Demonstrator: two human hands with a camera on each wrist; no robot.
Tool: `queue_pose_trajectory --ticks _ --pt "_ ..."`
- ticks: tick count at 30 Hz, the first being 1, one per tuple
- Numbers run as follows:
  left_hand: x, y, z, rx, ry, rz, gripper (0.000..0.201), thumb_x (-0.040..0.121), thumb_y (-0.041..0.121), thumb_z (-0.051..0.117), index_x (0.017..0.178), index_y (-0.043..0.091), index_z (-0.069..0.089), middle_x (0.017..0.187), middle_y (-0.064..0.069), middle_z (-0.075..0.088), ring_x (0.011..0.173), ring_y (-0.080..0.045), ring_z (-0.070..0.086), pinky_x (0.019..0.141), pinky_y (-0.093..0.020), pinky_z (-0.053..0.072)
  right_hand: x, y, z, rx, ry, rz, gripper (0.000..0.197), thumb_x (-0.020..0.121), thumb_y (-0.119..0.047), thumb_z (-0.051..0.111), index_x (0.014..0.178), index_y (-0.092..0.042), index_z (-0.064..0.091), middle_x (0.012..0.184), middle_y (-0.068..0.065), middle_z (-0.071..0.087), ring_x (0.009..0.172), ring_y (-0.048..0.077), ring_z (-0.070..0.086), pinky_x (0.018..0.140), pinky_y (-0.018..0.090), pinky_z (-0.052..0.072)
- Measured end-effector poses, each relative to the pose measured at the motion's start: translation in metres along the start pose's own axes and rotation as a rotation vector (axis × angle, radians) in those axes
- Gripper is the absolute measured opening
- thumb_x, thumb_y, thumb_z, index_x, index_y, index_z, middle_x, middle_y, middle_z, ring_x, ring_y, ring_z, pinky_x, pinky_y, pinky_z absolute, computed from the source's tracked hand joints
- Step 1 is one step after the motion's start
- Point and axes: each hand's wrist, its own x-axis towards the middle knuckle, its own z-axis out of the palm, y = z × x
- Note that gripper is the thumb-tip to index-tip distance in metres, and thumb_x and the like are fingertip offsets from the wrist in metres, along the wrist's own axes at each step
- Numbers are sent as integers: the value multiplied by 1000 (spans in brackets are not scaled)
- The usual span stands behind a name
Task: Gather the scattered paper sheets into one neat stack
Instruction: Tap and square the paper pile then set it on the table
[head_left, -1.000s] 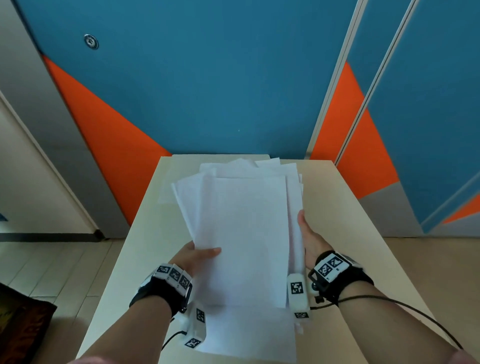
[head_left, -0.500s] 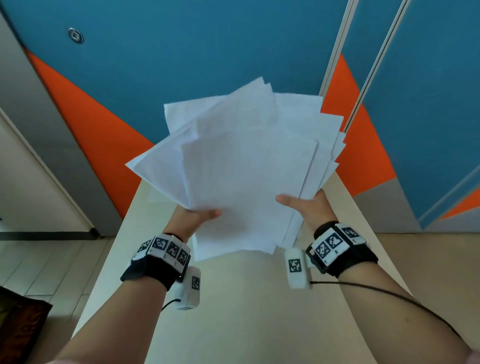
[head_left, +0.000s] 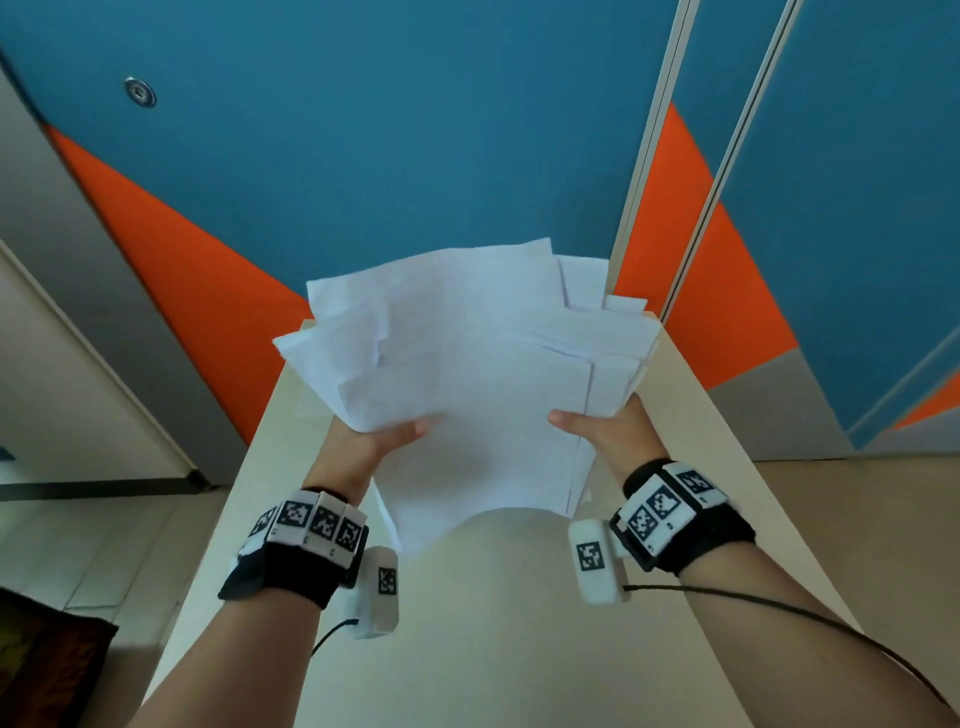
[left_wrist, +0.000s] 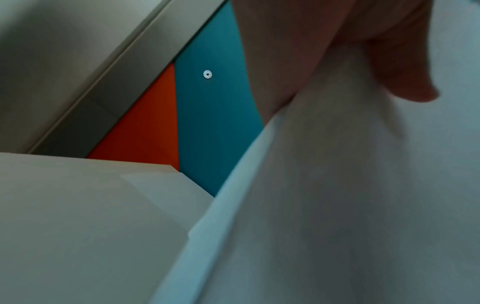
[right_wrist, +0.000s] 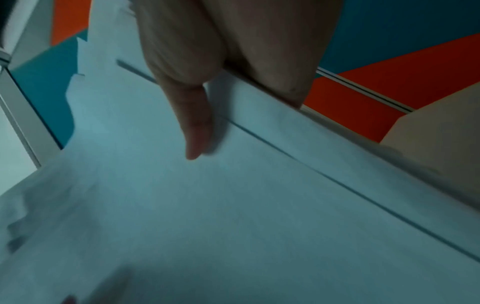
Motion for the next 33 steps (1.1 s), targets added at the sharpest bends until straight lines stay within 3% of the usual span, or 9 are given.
queue_pose_trajectory --ticks 3,6,9,14,20,23,26,29,33 --pt "-2 2 -10 44 -74 -45 74 35 20 85 106 25 63 102 3 73 97 -15 68 75 -22 53 -5 0 -9 -15 -52 23 64 60 -6 83 117 -7 54 110 5 65 105 21 60 94 32 44" --pt "-2 -4 -12 63 -96 -85 83 26 28 90 104 22 64 99 1 74 96 -18 69 72 -23 55 -13 11 -9 -44 -198 103 42 65 7 76 95 -17 60 94 -3 67 94 16 64 98 36 46" --pt "-2 -8 -2 27 -39 -71 66 35 20 82 98 23 63 94 0 71 95 -21 65 80 -34 53 -20 20 -1 -66 -174 138 34 70 1 76 94 -16 58 95 0 62 103 19 62 96 32 45" --pt "-6 2 5 -29 116 60 30 66 3 77 87 21 66 77 8 75 88 -23 66 73 -31 54 -24 7 6 14 -37 40 23 76 -7 73 85 -14 53 88 0 62 105 24 60 83 24 40" --pt "-5 2 -11 20 4 72 63 47 18 82 107 15 66 101 -4 73 97 -22 69 78 -29 57 -17 7 3 28 -149 18 46 69 2 76 105 -13 51 94 -5 60 97 19 58 89 29 46" --pt "-4 -8 -14 26 -2 26 85 40 18 86 120 5 58 102 -6 72 96 -21 69 74 -25 57 -15 12 6 45 -155 -53 46 65 14 73 100 -13 60 91 -3 68 85 14 69 73 23 56" --pt "0 -11 -12 9 34 12 89 42 14 80 125 1 52 104 -8 69 94 -20 68 76 -28 55 -9 12 6 128 -133 -75 46 65 18 70 97 -12 60 88 -1 68 68 -1 69 60 14 53" --pt "4 -11 -7 -27 27 -8 87 39 10 72 123 2 50 101 -8 66 92 -24 64 69 -28 56 -5 13 11 105 -127 -77 43 63 13 74 99 -8 63 89 0 70 71 5 69 70 20 55" --pt "1 -2 -1 -37 55 -29 91 39 13 72 126 6 47 107 -10 64 103 -32 59 74 -33 52 0 14 9 112 -129 -68 34 64 13 74 85 -12 65 73 -9 71 61 -1 69 59 12 54"
